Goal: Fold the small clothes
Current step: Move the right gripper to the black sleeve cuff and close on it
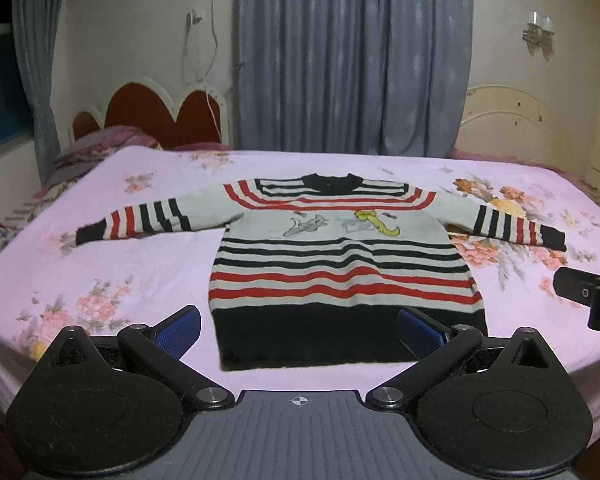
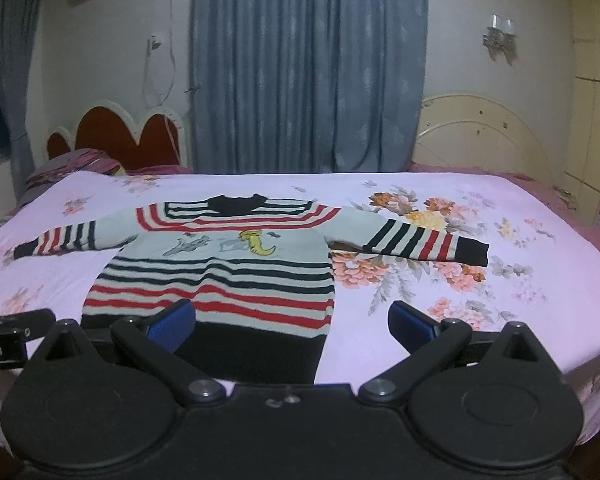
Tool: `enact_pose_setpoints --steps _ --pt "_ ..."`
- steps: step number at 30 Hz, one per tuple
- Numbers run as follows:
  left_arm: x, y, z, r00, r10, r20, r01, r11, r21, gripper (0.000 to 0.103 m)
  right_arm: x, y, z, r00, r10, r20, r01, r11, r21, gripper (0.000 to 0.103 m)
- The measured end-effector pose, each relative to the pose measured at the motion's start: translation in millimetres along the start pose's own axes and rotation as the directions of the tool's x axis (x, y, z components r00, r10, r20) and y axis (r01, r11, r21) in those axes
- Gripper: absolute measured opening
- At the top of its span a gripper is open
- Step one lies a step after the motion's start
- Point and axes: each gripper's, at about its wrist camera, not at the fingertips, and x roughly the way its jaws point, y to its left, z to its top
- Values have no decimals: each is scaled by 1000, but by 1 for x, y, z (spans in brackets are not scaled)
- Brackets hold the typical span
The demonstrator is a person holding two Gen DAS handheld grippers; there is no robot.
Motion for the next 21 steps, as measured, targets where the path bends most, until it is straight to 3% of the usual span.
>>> enact_pose_setpoints --steps 7,12,21 --pt "61 11 30 997 -83 2 83 995 -63 103 46 3 19 999 -54 1 54 999 4 102" --pt "100 23 58 992 -121 22 122 989 -79 103 80 6 36 995 -104 5 104 993 54 95" --pt "162 28 88 986 -164 19 165 985 -48 103 129 8 60 986 -164 1 163 983 90 87"
